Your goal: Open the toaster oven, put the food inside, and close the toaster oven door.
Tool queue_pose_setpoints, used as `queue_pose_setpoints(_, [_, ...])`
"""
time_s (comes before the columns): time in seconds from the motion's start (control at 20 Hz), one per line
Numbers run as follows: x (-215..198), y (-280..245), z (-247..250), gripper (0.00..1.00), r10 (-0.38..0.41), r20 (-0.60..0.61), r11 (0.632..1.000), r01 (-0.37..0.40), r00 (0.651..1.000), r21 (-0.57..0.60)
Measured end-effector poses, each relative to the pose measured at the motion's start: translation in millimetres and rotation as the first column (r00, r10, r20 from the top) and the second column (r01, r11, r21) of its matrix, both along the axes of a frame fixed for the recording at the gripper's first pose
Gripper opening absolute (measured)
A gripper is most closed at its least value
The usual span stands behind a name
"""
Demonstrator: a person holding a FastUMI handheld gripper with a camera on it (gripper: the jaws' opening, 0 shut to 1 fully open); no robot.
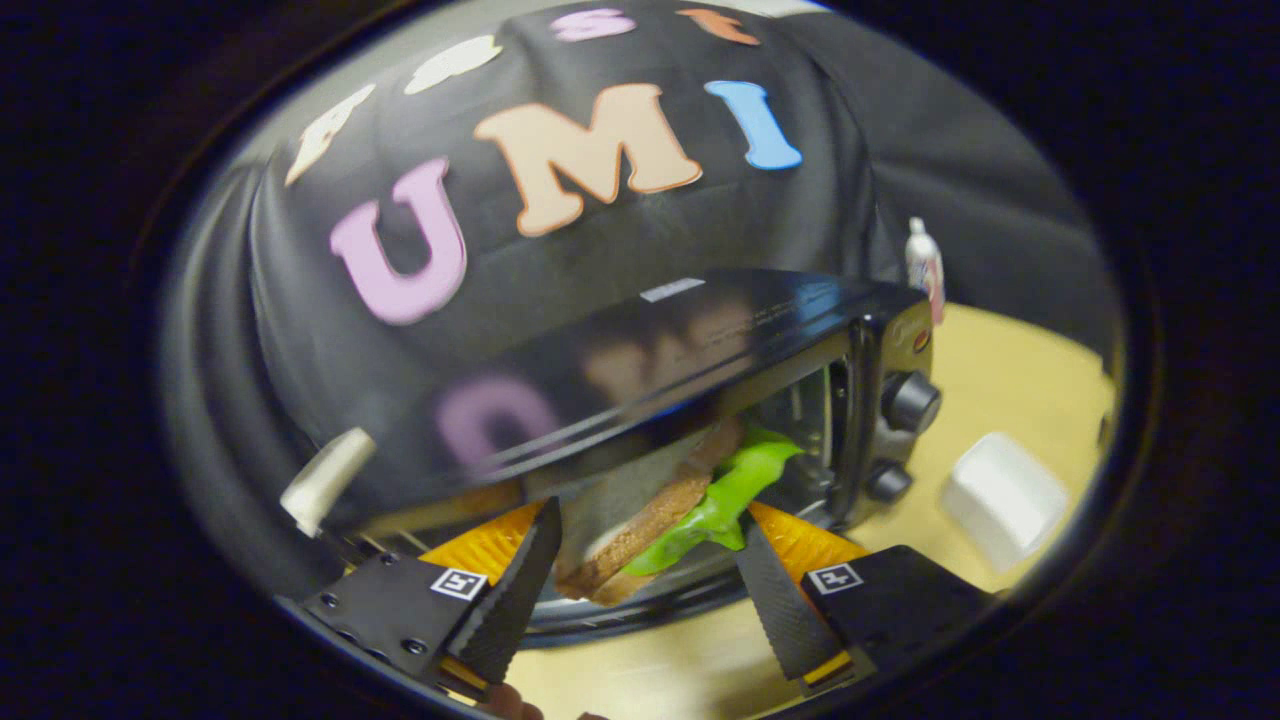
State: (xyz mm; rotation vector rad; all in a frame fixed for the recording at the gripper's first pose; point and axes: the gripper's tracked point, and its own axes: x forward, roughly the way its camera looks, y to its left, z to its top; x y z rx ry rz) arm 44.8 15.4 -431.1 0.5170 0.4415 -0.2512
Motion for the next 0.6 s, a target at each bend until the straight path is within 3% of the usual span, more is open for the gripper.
queue_pose_setpoints(0.15, [-7.8, -12.8, -5.0, 1.0, -0.079, 0.034, 0.961, 0.067, 0.996, 0.267])
queue_pose_setpoints(0.3, [-16.4, -43.4, -1.4, 0.99, -0.205, 0.06, 0.935, 0.177, 0.977, 0.307])
queue_pose_setpoints(0.6, [-27.9, -54.6, 5.2, 0.99, -0.244, 0.063, 0.889, 0.197, 0.968, 0.414])
